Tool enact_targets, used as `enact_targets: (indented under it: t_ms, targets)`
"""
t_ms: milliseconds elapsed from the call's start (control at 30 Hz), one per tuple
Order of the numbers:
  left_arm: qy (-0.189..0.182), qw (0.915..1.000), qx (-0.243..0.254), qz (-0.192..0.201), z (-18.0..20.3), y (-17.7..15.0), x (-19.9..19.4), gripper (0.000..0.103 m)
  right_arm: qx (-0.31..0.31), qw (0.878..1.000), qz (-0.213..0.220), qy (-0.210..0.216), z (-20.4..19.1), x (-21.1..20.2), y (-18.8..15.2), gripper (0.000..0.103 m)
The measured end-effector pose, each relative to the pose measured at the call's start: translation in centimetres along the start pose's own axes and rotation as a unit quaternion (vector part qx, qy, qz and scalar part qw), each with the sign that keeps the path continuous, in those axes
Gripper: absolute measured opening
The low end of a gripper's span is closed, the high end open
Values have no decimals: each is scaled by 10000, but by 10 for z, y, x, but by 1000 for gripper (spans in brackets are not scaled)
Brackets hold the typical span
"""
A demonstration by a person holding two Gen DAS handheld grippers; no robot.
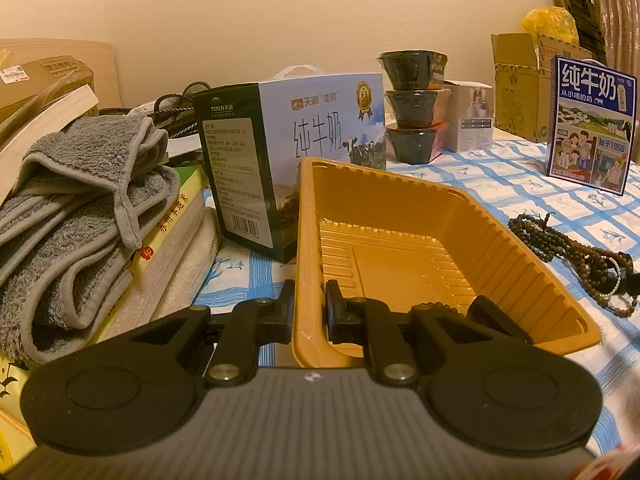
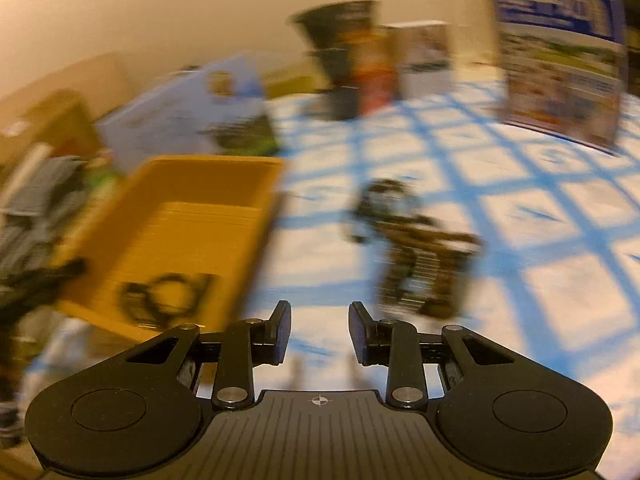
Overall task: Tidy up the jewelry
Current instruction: 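Carry the black bracelet into the orange tray and open the right tool, then grasp the long brown bead strand with the right tool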
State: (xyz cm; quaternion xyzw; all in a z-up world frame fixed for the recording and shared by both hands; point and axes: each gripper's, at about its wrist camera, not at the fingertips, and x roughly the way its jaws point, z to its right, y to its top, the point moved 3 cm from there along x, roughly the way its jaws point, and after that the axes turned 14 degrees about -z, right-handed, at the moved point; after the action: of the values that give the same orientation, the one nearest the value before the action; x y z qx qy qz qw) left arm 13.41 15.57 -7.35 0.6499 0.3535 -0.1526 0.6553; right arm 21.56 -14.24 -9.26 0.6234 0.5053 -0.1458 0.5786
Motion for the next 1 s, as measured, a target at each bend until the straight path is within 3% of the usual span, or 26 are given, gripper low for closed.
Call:
enact_targets:
  t_ms: [233,467,733,1000]
  targets:
    - [12,10000,18,-3,0,0,0,13,464,9976,-139,-485,48,3,-6,32]
    - [12,10000,32,-9,-1,1,1,13,464,9979,-152,-420,52,12,-5,31]
    - [15,10000,36,-6,-1,2,1,13,494,9977,-173,-440,54,22,1,8]
    - [15,10000,42,-7,-1,2,1,13,450,9986,213,-158,46,-9,20,7]
